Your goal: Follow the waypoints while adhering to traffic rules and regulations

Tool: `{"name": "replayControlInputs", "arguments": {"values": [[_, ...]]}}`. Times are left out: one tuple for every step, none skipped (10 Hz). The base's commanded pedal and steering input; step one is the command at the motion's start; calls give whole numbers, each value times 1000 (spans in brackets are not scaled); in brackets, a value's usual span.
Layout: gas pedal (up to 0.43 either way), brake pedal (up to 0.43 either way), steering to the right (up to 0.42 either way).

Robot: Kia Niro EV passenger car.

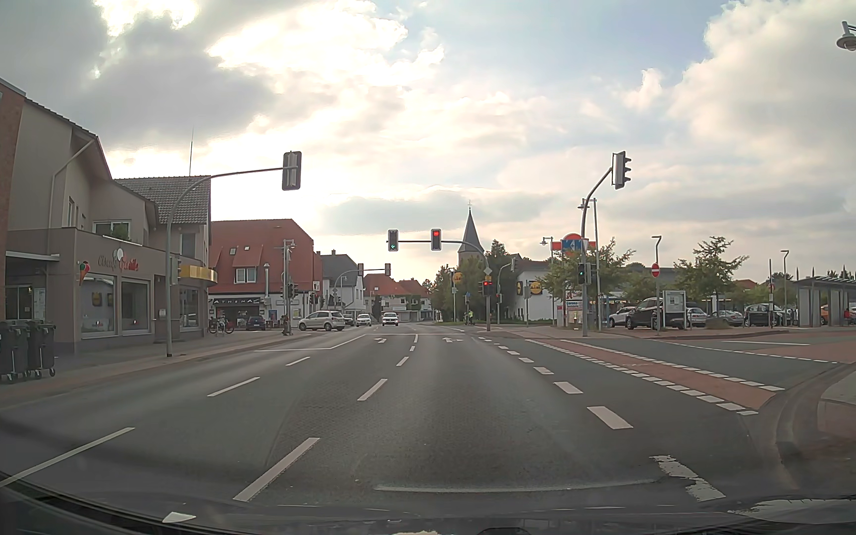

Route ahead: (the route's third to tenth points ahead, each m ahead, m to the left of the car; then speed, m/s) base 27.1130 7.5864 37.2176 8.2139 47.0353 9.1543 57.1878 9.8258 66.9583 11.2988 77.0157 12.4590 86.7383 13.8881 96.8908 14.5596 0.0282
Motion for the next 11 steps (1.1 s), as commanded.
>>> {"name": "replayControlInputs", "arguments": {"values": [[0, 213, -5], [0, 213, -5], [0, 220, -5], [0, 213, -5], [0, 220, -5], [0, 220, -5], [0, 220, -5], [0, 220, -5], [0, 220, -5], [0, 220, -5], [0, 220, -5]]}}
